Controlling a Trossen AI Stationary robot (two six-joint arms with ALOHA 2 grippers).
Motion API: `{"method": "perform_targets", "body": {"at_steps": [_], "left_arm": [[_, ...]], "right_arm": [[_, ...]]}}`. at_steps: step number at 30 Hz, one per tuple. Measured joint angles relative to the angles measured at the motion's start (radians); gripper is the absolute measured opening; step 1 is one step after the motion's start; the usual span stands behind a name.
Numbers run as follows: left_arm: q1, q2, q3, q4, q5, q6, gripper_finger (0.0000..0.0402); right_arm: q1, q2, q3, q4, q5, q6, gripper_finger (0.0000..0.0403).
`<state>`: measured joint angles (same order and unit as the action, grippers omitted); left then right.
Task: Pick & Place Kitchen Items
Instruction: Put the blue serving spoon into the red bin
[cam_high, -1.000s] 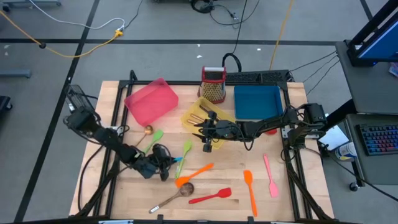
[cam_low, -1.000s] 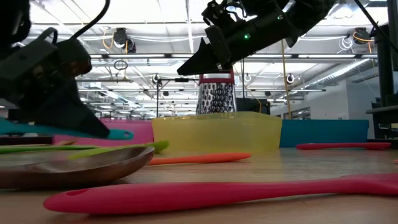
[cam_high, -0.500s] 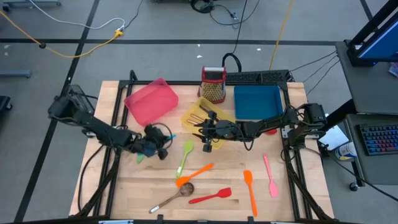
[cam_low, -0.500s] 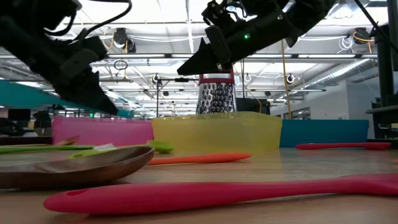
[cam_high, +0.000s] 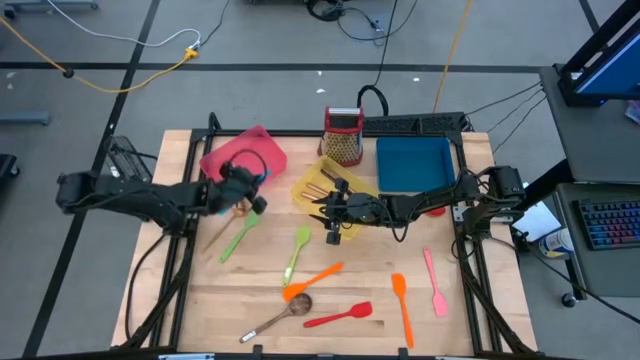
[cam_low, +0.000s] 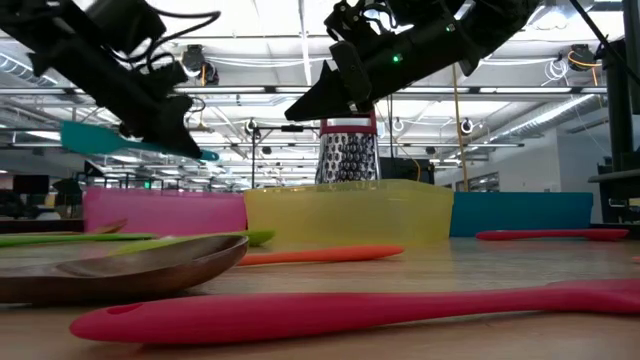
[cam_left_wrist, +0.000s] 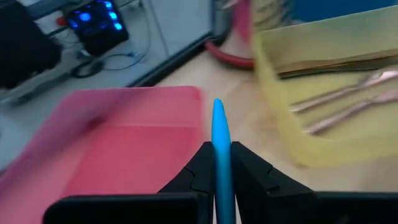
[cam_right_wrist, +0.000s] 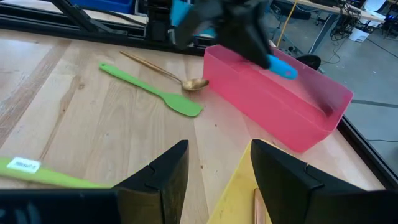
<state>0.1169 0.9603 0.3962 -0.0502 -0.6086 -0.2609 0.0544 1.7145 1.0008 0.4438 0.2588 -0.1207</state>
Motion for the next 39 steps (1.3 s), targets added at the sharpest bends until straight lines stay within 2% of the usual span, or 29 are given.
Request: {"method": "perform_targets", "body": {"at_steps": [4,9,17,23,28,33,39], "left_arm": [[0.157,0.002,0.0,0.017,0.077,0.068,0.0034],[0.34,0.036,0.0,0.078,0.22,0.147,0.0049],[0.536,0.18,0.0,0.163,0.334,0.256,0.0035],[0.629,0.331,0.0,0.253,0.4,0.259,0.0052],[0.68,0.431,0.005,0.38,0.438,0.28,0.0049],[0.721,0.479,0.002,0.475,0.558,0.296,0.006],[0.749,0.484,0.0,0.484,0.545,0.319,0.0076]], "right_arm": [[0.0,0.0,0.0,0.0,0.0,0.0,0.0167],[0.0,0.0,0.0,0.0,0.0,0.0,0.0167],[0.0,0.0,0.0,0.0,0.0,0.0,0.0167],[0.0,0.0,0.0,0.0,0.0,0.0,0.0167],[0.0,0.0,0.0,0.0,0.0,0.0,0.0167],[0.0,0.0,0.0,0.0,0.0,0.0,0.0167],[0.0,0.0,0.0,0.0,0.0,0.0,0.0167]]}}
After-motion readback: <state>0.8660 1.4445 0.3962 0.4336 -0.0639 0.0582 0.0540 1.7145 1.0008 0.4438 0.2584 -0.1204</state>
